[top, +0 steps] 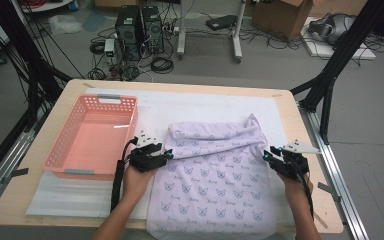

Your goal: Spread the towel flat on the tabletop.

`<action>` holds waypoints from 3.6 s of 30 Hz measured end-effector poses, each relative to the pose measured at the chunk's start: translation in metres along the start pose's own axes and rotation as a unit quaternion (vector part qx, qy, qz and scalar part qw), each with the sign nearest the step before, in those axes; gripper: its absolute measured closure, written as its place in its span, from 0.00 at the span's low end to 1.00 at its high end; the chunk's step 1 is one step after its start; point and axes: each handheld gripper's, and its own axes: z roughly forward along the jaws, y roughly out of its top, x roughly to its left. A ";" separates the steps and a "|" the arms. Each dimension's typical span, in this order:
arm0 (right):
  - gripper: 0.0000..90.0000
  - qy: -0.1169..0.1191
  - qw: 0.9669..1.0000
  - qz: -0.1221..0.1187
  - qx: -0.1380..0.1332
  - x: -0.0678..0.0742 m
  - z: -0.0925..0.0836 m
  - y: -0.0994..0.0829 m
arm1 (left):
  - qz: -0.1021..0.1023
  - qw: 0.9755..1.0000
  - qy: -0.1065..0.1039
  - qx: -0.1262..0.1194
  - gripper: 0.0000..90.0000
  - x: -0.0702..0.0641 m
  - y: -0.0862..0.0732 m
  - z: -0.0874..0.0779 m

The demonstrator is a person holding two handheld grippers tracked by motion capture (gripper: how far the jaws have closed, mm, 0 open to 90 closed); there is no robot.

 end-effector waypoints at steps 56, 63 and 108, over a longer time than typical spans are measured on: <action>0.73 0.068 0.996 0.018 0.062 0.045 -0.082 -0.079 | -0.055 0.998 -0.018 -0.005 0.62 -0.059 -0.095 -0.089; 0.98 0.083 0.995 0.019 0.060 0.043 -0.083 -0.080 | -0.011 1.000 -0.015 0.001 0.97 -0.065 -0.099 -0.094; 0.97 0.100 0.991 0.005 0.089 0.036 -0.088 -0.076 | -0.015 0.999 -0.032 0.017 0.98 -0.053 -0.088 -0.102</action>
